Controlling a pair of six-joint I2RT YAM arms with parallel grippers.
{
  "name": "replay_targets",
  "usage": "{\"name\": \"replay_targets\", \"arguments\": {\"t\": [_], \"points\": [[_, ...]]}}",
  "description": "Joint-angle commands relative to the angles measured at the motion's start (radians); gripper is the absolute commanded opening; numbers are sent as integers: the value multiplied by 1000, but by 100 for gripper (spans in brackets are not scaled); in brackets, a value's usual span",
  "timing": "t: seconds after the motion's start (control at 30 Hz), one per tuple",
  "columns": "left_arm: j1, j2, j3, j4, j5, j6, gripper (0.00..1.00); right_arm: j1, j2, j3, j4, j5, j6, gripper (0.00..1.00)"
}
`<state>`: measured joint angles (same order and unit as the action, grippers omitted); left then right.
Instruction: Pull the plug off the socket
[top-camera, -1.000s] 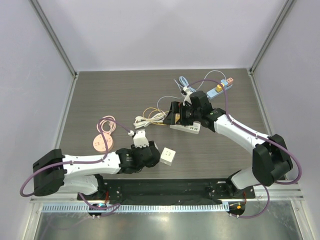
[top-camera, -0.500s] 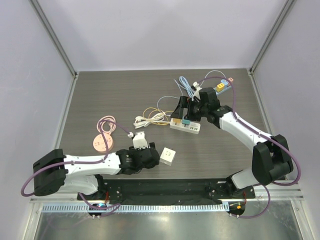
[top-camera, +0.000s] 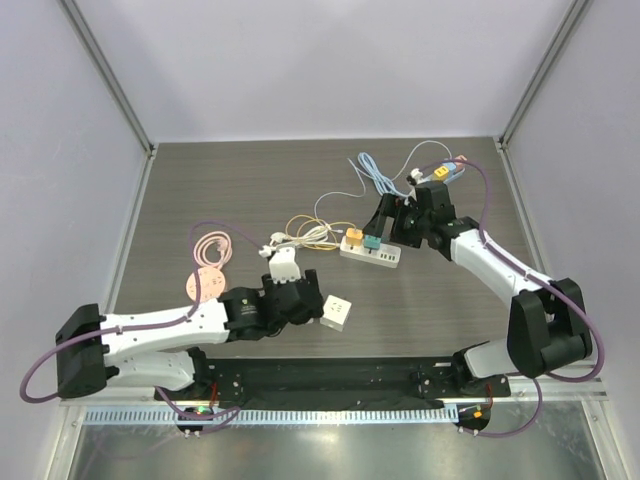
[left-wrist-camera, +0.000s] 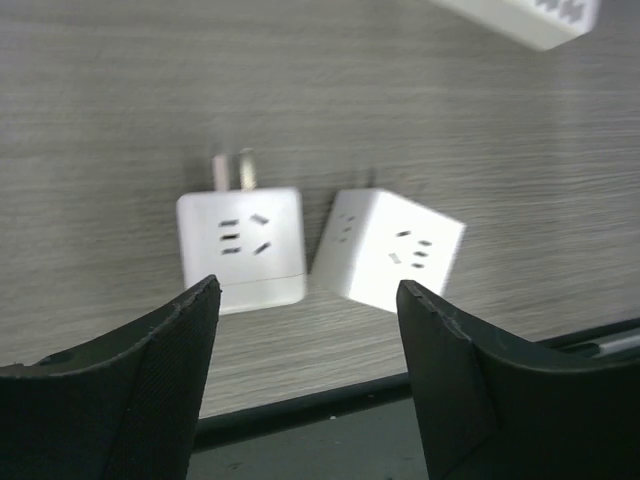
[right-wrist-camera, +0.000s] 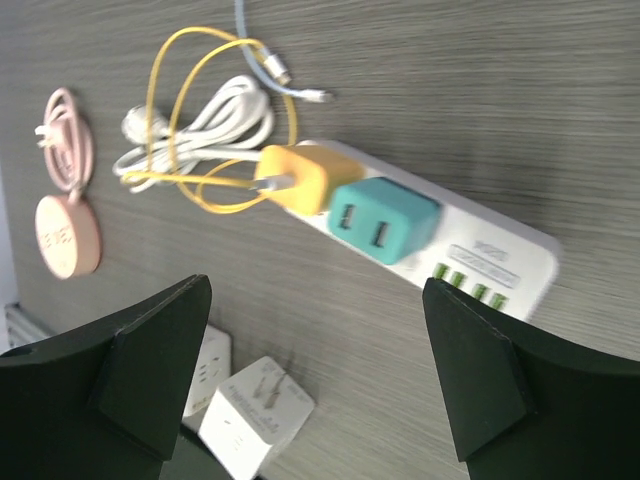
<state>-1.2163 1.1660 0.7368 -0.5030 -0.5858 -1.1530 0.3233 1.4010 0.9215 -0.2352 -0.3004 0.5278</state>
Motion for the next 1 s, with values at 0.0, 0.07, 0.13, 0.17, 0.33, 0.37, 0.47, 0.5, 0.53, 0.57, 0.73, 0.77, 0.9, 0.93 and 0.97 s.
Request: {"name": "replay_targets", "arguments": {"t": [0.0,0.07,0.13,0.17,0.33,0.37,0.47,0.5,0.53,0.57,0.73,0.77,0.9,0.93,0.97], "points": [[15,-31,110,-23,-57,140,71,-21,-39,-6,-22,108,-2,93],[47,-17,150,7,-8,197,67,-21,-33,-1,-32,150,-6,92],[104,-2,167,87,42,277,65,-21,-24,2,-35,162,-20,92],[125,20,174,116,75,295,65,-23,-19,5,-38,165,-26,91],[305,132,225,308,323,340,58,-21,36,36,-68,195,-45,92],[325,159,242,331,352,342,57,-21,49,43,-76,199,-38,92],[377,262,291,400,443,352,54,-21,81,76,-108,167,-32,98],[389,314,308,420,457,357,53,-21,88,83,-121,149,-37,100],[396,337,323,425,468,358,52,-24,107,102,-131,106,-43,100],[399,359,354,431,489,363,52,-23,115,109,-138,95,-46,100],[416,490,487,348,521,418,54,-23,119,129,-188,127,-83,100],[417,507,556,309,512,429,54,-23,124,132,-196,153,-91,100],[416,587,699,109,477,510,54,-23,116,135,-222,204,-123,95],[414,587,711,95,468,524,53,-24,113,132,-222,208,-124,93],[411,590,720,84,457,539,53,-26,112,129,-223,207,-124,90]]}}
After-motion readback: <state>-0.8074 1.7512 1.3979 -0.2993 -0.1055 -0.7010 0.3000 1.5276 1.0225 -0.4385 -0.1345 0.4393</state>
